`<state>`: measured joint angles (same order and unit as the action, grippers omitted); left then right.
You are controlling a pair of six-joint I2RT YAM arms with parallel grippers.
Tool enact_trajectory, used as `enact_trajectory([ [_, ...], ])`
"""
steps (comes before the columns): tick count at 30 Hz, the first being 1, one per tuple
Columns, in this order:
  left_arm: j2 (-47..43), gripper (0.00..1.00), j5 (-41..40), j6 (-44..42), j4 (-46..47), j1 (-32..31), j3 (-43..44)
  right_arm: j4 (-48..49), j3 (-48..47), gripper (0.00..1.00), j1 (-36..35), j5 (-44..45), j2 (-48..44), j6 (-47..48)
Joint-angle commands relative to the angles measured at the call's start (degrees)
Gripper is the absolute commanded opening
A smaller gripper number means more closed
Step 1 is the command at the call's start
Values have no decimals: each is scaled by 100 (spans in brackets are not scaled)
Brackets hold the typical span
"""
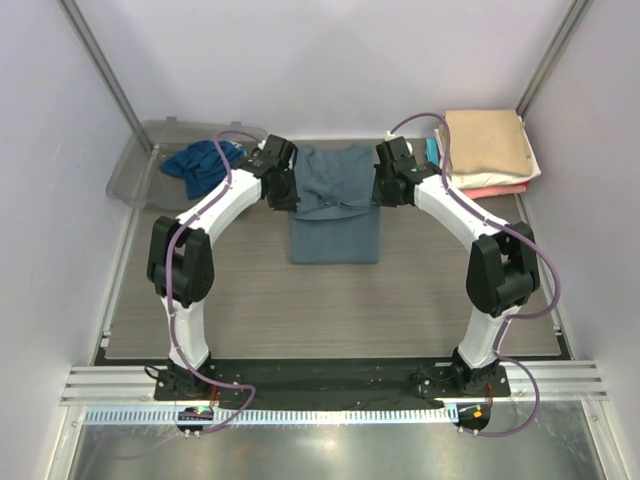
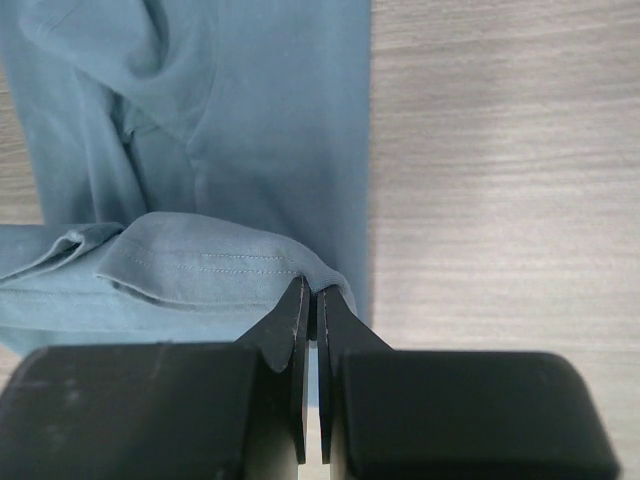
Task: Fold and stack the t-shirts
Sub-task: Fold the tshirt
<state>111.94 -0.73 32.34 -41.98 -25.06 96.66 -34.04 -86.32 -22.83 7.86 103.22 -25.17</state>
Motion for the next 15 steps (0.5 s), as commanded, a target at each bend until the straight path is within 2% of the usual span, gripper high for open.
enact_trajectory([
  [1, 213, 1, 275, -263, -39, 106, 528, 187, -411, 1, 112, -161, 180, 240],
  [15, 1461, 5, 776, -474, 110, 484, 1556, 530, -1184, 1, 411, -944, 1402, 355],
])
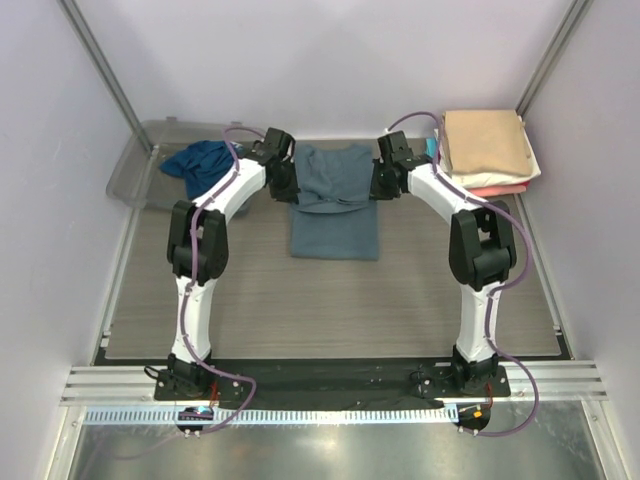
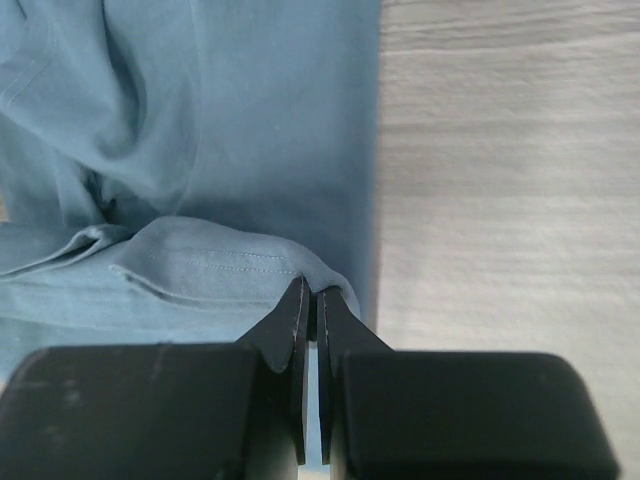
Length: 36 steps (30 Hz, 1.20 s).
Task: Fold and stack the t-shirts
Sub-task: Fold the tshirt
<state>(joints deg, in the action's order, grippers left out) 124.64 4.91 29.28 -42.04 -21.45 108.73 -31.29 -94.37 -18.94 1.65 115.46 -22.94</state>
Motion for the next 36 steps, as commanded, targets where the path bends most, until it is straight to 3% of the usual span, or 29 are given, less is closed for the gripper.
enact_trajectory([
  [1, 279, 7, 212, -151, 100, 141, 464, 272, -450, 2, 48, -410, 353, 140],
  [3, 525, 16, 239, -124, -23, 237, 701, 272, -722, 9, 127, -490, 538, 105],
  [6, 719, 42, 221, -89, -329, 308, 1403, 255, -1214, 48, 258, -753, 820, 123],
  [7, 728, 49, 178, -98, -444, 317, 1841, 220, -1477, 66, 303, -841, 916, 123],
  [9, 729, 57, 125, -133, -760, 317, 2300, 106, -1759, 75, 399, -859, 952, 141],
  [10, 659, 68, 81, -124, -823, 300, 2424, -43, -1874, 77, 426, -851, 943, 167],
  [13, 45, 74, 20, -168, -780, 238, 2128, -158, -1849, 78, 452, -772, 584, 246],
  [17, -1150, 72, -95, -2, -245, -7, 443, -9, -378, 78, 452, -841, -294, 141],
  [18, -1379, 70, -52, 164, 114, -52, -414, 78, -33, 78, 444, -981, -696, 27],
  [23, -2637, 66, 317, 631, 1293, -385, -2564, 852, 2008, 77, 417, -1808, -1666, -246],
  [25, -2778, 63, 457, 894, 1829, -412, -3187, 1105, 2377, 72, 409, -2140, -1912, -368],
  [31, -2612, 54, 836, 1097, 2612, -509, -3892, 2597, 3415, 61, 409, -3792, -1905, -869],
  [36, -2217, 50, 731, 1151, 3272, -500, -4237, 3076, 3522, 59, 417, -4120, -1272, -967],
])
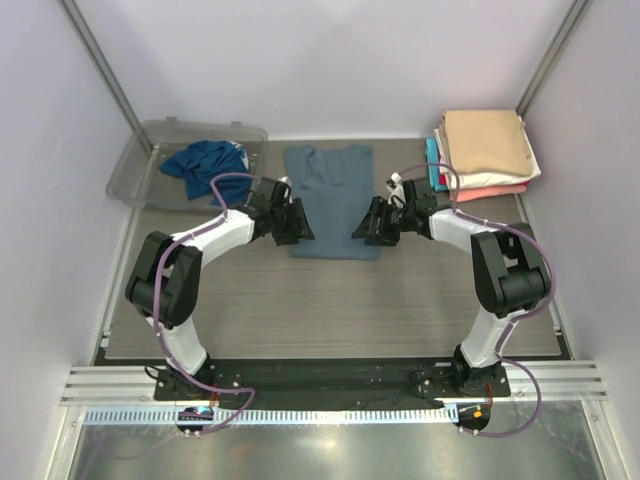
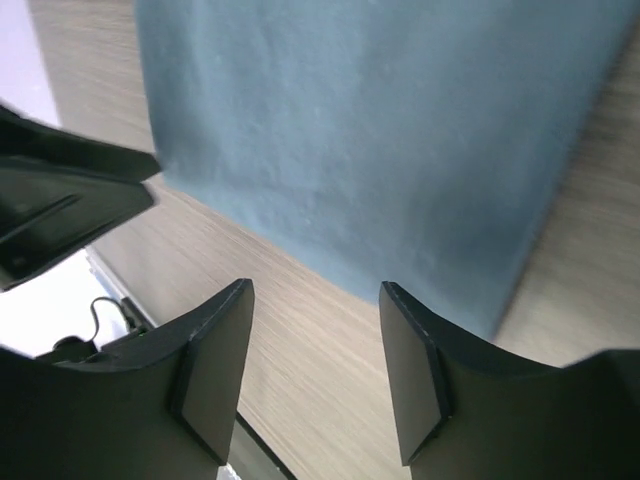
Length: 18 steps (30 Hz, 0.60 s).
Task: Fold and stack the t-shirts
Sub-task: Fold the tshirt
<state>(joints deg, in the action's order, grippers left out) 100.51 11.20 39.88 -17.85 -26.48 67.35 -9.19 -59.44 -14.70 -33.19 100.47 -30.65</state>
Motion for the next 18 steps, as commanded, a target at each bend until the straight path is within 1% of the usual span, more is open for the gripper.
enact_trajectory([
  [1, 275, 49, 84, 73, 896, 2, -108, 892, 64, 58, -15, -680, 324, -195],
  [2, 355, 49, 84, 64, 958, 2, -134, 1049, 99, 57, 2, -689, 385, -187],
  [5, 540, 47, 23, 20, 976, 2, -309, 1068, 327, 57, 28, -567, 518, -99],
  [10, 391, 46, -223, -155, 1002, 3, -793, 1060, 924, 56, 221, -417, 378, -11],
  [14, 259, 46, -434, -331, 810, 11, -917, 1025, 1084, 56, 266, -363, 254, -28],
  [16, -12, 48, -522, -428, 556, -32, -751, 955, 1014, 57, 283, -399, 97, -37],
  [17, -127, 52, -592, -480, 424, -76, -654, 919, 970, 57, 275, -390, 9, -11],
  [18, -259, 55, -793, -524, 257, -120, -549, 580, 917, 61, 275, -355, -88, 33],
])
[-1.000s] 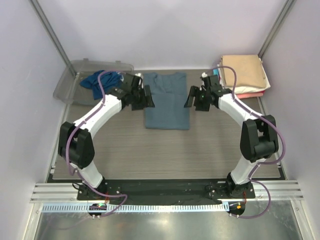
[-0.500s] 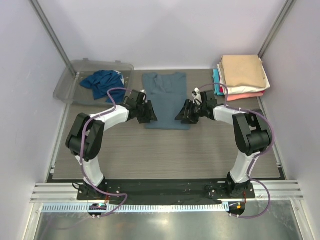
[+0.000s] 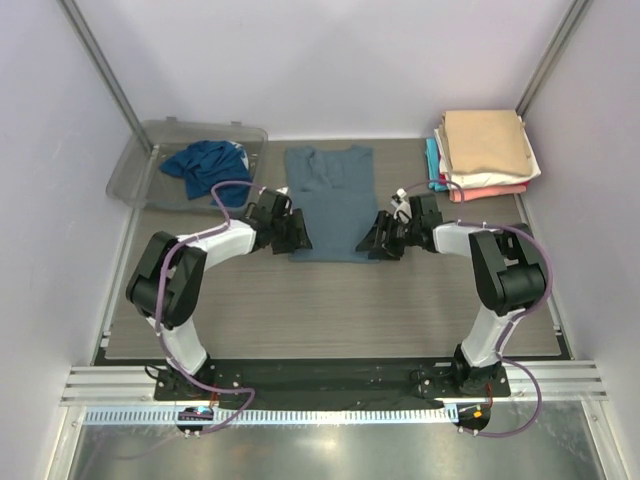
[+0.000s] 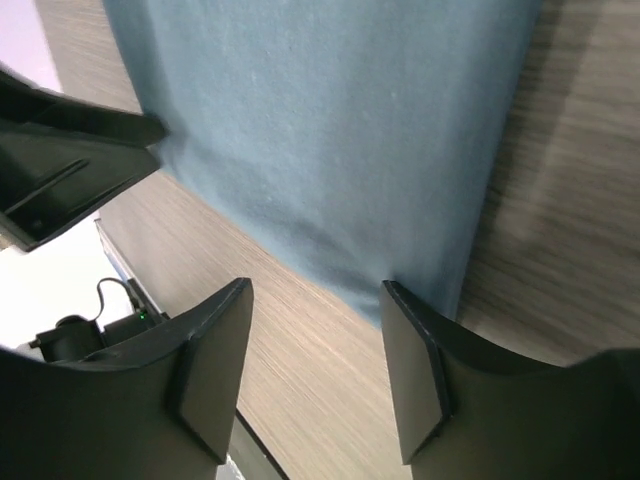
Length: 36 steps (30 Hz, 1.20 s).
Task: Fold and stack the t-shirts
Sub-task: Fold the tshirt
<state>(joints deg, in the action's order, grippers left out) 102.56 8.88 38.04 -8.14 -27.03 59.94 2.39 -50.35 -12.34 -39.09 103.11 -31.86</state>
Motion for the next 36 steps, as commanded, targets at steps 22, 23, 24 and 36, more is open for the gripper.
enact_trajectory([
  [22, -1784, 66, -405, 54, -461, -206, -808, -1707, -63, 72, 47, 1141, -1303, 628],
  [23, -1758, 66, -405, 54, -408, -198, -844, -1655, -46, 72, 39, 1132, -1241, 628],
  [24, -1731, 66, -414, 63, -355, -198, -879, -1550, -37, 70, 39, 1123, -1206, 611],
  [36, -958, 60, -537, 89, 295, -189, -1160, -1022, 78, 59, 47, 956, -450, 487],
])
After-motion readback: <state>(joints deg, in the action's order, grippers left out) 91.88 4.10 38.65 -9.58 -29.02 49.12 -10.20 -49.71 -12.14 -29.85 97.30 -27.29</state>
